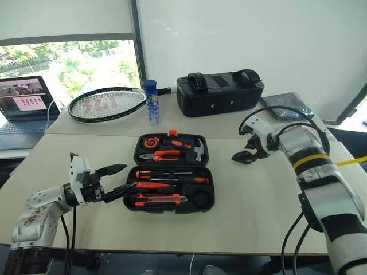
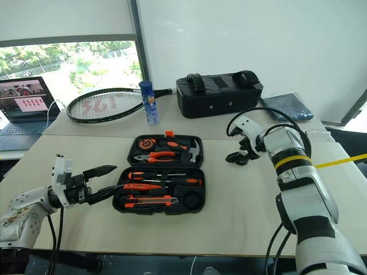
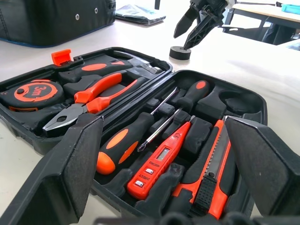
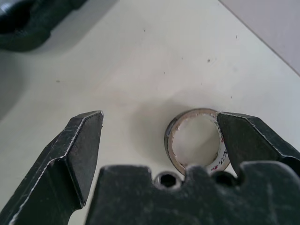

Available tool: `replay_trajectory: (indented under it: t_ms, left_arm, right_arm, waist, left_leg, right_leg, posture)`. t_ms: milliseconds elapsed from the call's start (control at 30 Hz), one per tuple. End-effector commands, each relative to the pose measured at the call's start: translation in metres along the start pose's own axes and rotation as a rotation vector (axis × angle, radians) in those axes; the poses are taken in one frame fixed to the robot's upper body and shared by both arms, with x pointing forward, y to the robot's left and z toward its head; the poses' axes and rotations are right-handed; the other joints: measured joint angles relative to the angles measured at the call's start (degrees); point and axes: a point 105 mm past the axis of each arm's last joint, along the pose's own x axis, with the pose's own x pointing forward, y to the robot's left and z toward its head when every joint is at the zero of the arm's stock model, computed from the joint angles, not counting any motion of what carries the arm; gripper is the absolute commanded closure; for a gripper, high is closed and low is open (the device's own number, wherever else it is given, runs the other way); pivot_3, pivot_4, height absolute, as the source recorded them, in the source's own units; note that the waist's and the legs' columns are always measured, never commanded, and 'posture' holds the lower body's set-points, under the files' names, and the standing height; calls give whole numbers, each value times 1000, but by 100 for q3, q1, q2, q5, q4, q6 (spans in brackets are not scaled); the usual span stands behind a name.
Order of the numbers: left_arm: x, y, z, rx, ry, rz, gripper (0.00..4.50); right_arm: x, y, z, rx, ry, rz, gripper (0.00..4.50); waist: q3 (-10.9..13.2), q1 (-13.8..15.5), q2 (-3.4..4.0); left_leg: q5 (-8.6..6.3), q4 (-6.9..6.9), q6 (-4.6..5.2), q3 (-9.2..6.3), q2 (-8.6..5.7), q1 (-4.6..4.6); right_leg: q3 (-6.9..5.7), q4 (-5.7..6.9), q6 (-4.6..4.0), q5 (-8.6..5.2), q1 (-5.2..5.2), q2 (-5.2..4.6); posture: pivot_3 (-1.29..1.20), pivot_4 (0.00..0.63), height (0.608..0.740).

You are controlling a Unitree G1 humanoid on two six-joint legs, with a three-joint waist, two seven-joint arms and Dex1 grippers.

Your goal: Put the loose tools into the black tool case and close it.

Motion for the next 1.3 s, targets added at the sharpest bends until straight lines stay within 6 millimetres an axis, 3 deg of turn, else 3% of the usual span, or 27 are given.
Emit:
replay_trajectory:
  t_ms: [33,100,267,467,567,667,800,900,967,1067,1300]
  left_arm:
    - [4,-8,15,66,-30,-77,37]
    - [5,-10,15,76,-22,-102,0]
    - [8,-13,18,97,-28,-136,0]
    - [6,-12,15,97,-21,-137,0]
    - [4,-13,12,97,-11,-140,0]
    - [0,-15,6,99,15,-158,0]
    - [-2,-19,-1,101,42,-186,0]
    - [-4,-22,-7,101,62,-207,0]
    - [-5,-25,-11,98,79,-221,0]
    - [-6,-27,-12,93,83,-227,0]
    - [-4,-26,-12,95,83,-221,0]
  right_arm:
    - [1,-5,-6,15,23,-19,259]
    - [3,-5,-8,20,31,-20,683]
    - [8,-3,-6,-24,36,-11,2445]
    - [-5,0,15,-116,-84,43,4407]
    - [-27,21,43,-223,-216,187,4407]
    - [-56,69,67,-297,-302,390,4407]
    - [-74,137,60,-368,-249,607,4407]
    - [-68,174,46,-407,-189,669,4407]
    - [-55,185,32,-424,-136,651,4407]
    - [-36,187,12,-458,-57,587,4407]
    - [-23,191,8,-482,-36,556,4407]
  waist:
    - [0,-3,0]
    - [0,-3,0]
    - [0,-15,0]
    - [0,-25,0]
    - [1,-19,2]
    - [1,-25,6]
    - [1,7,6]
    - [0,24,6]
    - [0,26,6]
    - [0,32,4]
    - [0,13,4]
  left_leg:
    - [0,0,0,1,0,0]
    - [0,0,0,0,0,0]
    - [1,0,-1,1,0,1]
    - [1,2,-1,0,1,1]
    - [1,2,-1,0,1,0]
    - [0,1,0,-1,5,0]
    - [0,1,0,-6,14,5]
    - [0,17,0,-10,12,3]
    - [0,42,0,-12,12,-9]
    - [0,60,0,-12,9,-6]
    - [2,64,2,-13,12,2]
  right_leg:
    - [1,0,0,0,0,0]
    - [1,1,0,0,0,0]
    - [1,1,0,0,0,1]
    - [1,3,-1,0,0,2]
    - [1,3,0,0,0,1]
    - [0,4,0,0,-1,4]
    - [-8,13,-2,1,-1,11]
    - [-14,12,-3,1,6,10]
    - [-16,16,-2,1,6,10]
    - [-16,17,4,4,17,7]
    - [-15,17,5,11,22,14]
  posture:
    - [0,150,740]
    - [0,150,740]
    - [0,150,740]
    - [0,150,740]
    - [0,150,740]
    - [0,150,740]
    - [0,150,740]
    - [0,150,740]
    - [0,150,740]
    - [0,150,740]
    - [0,150,740]
